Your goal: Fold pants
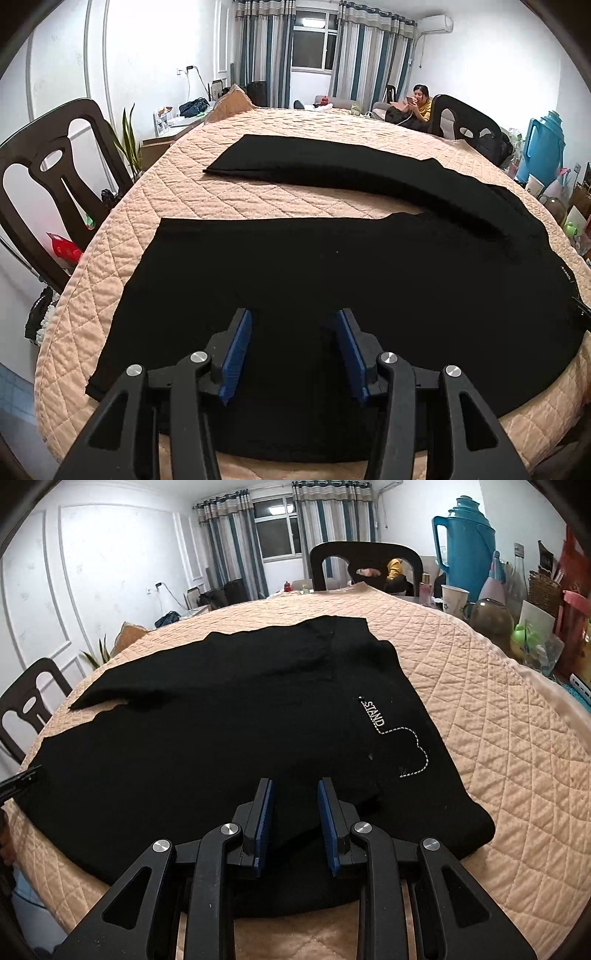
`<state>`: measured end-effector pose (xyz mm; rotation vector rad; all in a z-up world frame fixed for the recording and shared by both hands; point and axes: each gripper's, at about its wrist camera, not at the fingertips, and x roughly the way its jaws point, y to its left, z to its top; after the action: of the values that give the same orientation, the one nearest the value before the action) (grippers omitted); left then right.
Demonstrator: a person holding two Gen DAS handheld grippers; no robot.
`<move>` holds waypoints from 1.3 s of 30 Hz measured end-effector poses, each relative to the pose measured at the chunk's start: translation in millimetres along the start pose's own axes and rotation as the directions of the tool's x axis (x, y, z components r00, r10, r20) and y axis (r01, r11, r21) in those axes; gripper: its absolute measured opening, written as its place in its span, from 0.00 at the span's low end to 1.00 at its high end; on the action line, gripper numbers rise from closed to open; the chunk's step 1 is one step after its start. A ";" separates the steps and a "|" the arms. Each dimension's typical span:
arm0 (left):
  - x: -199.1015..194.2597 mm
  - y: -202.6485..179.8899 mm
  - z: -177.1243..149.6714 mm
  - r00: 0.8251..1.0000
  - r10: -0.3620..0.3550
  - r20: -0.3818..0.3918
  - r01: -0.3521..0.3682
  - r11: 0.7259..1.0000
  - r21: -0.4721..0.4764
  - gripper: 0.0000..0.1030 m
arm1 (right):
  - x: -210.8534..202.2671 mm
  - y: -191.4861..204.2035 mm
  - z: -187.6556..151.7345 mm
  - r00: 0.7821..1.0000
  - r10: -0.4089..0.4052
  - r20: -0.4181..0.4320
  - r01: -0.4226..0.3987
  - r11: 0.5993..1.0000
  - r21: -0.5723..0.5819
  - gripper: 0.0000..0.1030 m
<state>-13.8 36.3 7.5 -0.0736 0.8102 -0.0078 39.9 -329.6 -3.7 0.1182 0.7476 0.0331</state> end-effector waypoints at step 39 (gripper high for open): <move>203.9 -70.7 206.7 0.992 0.004 -0.128 0.019 0.984 0.179 0.81 | 240.1 78.4 211.6 0.951 0.006 -0.310 -0.082 0.969 -0.232 0.42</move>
<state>277.9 -28.4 6.9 0.0958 0.9343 -0.0939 360.8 -254.6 -2.9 -0.1074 1.0468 0.1896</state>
